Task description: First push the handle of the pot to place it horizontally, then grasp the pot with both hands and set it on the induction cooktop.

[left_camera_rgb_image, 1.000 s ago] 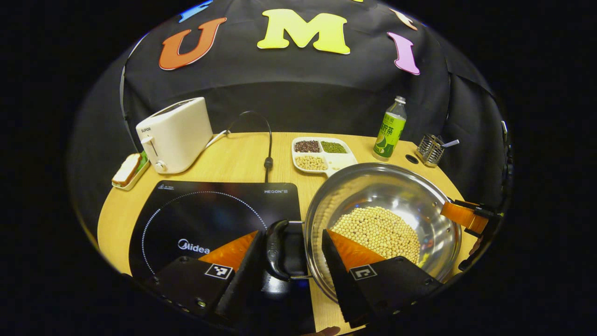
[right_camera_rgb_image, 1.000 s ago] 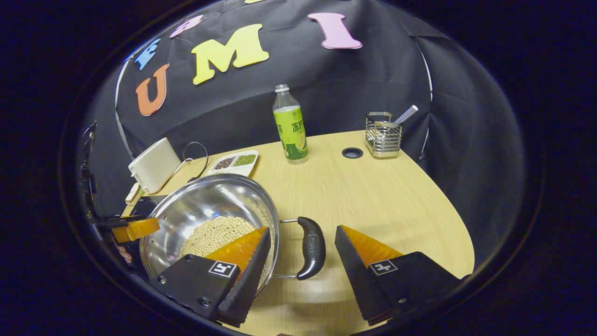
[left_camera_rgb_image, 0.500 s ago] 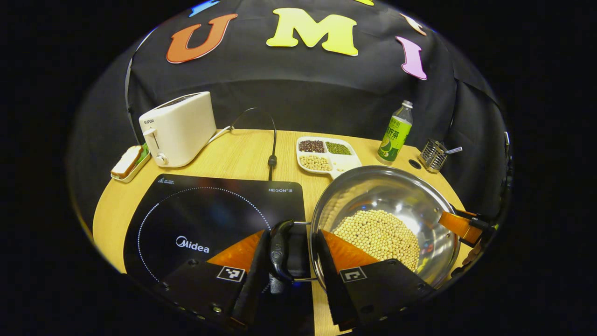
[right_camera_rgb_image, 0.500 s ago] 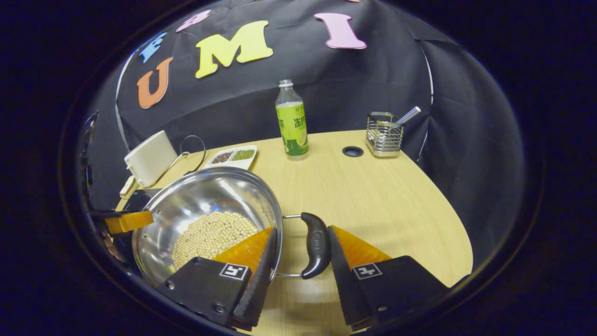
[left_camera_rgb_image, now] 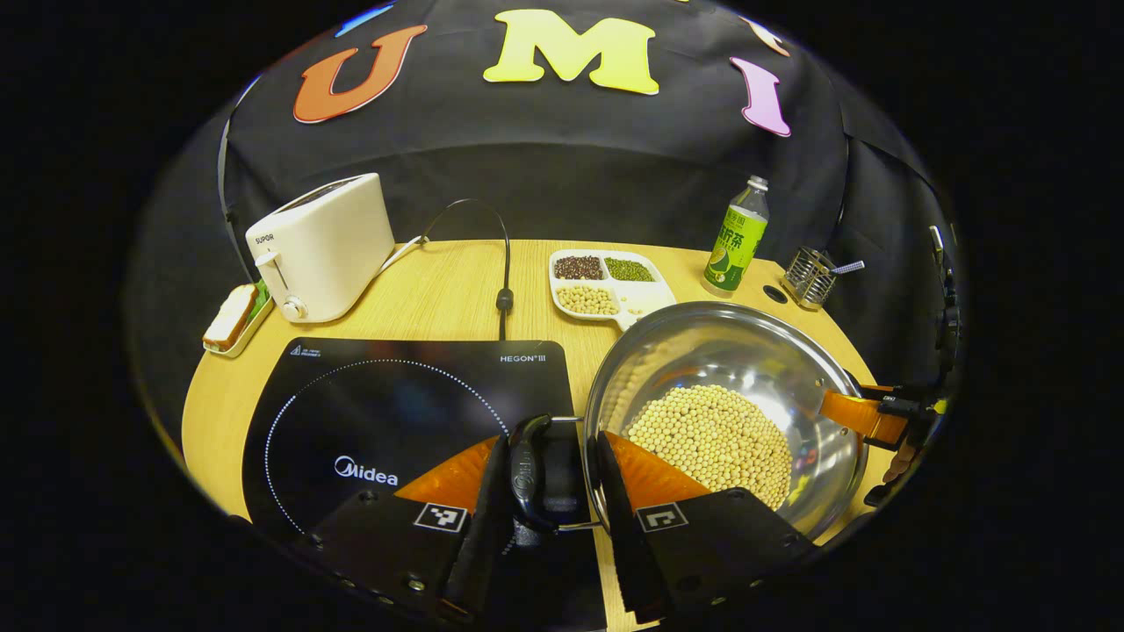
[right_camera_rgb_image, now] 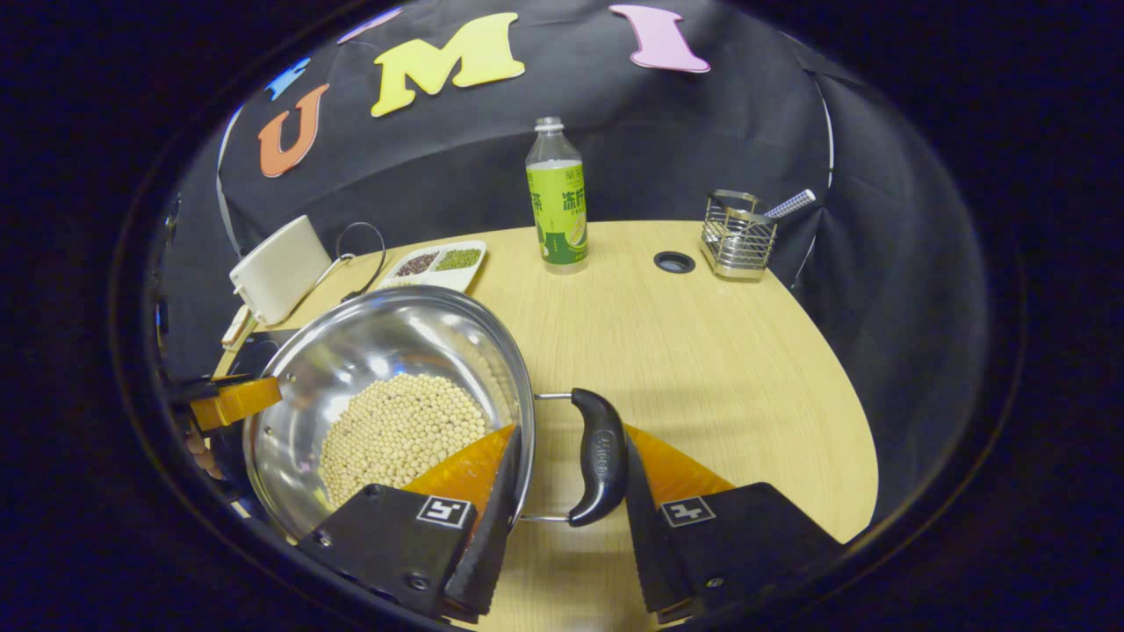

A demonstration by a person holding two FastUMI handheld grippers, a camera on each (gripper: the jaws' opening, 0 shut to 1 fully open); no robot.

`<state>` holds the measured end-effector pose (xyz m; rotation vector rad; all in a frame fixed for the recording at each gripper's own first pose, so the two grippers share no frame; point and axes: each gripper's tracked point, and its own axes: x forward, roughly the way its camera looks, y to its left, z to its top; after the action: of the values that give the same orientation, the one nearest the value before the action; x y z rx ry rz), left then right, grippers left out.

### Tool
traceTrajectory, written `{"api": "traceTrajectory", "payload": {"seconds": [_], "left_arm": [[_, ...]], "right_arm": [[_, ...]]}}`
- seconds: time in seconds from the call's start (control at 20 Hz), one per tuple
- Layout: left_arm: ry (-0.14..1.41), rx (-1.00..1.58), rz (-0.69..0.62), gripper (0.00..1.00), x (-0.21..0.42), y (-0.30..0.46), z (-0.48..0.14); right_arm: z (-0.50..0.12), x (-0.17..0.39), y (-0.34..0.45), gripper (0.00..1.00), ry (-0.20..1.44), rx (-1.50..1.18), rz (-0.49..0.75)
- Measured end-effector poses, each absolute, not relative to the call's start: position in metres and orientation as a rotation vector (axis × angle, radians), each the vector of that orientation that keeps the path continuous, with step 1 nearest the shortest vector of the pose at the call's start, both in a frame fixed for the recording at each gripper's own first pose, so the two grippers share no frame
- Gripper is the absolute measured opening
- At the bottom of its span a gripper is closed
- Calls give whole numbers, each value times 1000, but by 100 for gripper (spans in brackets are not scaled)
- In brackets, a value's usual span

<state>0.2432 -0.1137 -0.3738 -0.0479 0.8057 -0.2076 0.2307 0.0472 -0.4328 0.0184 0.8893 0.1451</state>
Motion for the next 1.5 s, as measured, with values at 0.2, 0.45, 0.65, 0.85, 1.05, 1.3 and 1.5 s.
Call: {"api": "traceTrajectory", "payload": {"seconds": [0.2,0.45,0.65,0.85,1.05,1.3,1.5], "left_arm": [[850,-24,-200,55,240,-113,-375],[868,-46,-211,53,214,-113,-365],[831,-36,-219,53,194,-112,-340],[782,-29,-220,52,168,-106,-306],[726,-37,-208,52,144,-86,-268],[686,-53,-165,52,121,-47,-231],[664,-65,-117,52,114,-5,-218]], "right_arm": [[-430,225,45,59,953,49,145],[-411,200,41,55,967,80,135],[-388,175,36,55,963,89,131],[-353,150,36,55,938,95,142],[-312,126,48,55,883,87,162],[-276,105,87,55,857,89,212],[-263,104,126,55,840,73,259]]}}
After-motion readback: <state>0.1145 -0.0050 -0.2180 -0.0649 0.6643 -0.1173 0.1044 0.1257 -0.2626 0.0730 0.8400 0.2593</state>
